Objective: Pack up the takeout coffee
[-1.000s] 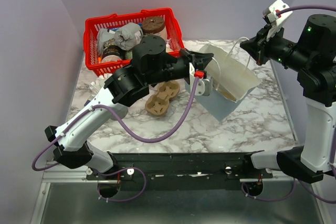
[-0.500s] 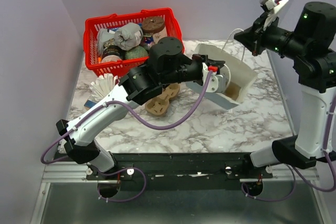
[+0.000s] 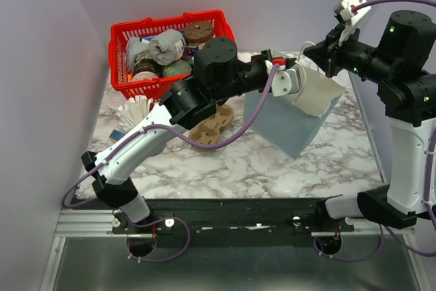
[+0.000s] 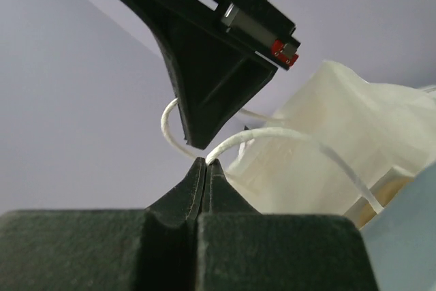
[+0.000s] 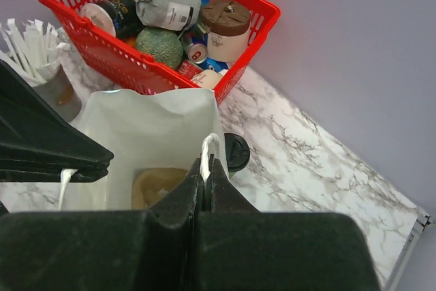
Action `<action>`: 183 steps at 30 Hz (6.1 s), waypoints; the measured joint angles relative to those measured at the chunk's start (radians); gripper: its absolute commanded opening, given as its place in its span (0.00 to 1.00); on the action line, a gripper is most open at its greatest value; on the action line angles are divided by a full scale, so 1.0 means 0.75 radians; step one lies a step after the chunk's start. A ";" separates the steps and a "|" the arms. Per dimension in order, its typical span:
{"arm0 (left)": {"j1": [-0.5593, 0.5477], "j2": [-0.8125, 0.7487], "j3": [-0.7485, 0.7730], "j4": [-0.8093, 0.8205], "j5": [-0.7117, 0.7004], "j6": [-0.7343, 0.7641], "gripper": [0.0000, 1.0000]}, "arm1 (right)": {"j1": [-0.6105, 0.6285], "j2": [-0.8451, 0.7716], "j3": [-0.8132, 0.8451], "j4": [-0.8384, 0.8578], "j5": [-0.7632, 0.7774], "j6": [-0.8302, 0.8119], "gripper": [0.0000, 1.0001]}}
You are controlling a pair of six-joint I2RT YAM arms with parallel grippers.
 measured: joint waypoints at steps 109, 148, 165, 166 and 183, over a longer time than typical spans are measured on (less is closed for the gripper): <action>0.241 -0.680 -1.246 0.051 -0.082 -0.195 0.99 | -0.020 -0.692 -1.294 0.118 0.349 -0.720 0.00; 0.394 -0.446 -1.248 0.135 -0.055 -0.308 0.98 | 0.196 -0.743 -1.253 -0.287 -0.072 -0.698 0.01; 0.415 -0.366 -1.242 0.174 -0.012 -0.327 0.99 | 0.280 -0.697 -1.256 -0.332 -0.094 -0.664 0.01; 0.418 -0.356 -1.234 0.174 -0.007 -0.327 0.99 | 0.280 -0.693 -1.256 -0.325 -0.080 -0.658 0.01; 0.454 0.243 -0.323 -0.089 0.067 -0.386 0.99 | -0.214 -0.552 -1.191 -0.179 0.031 -0.682 0.01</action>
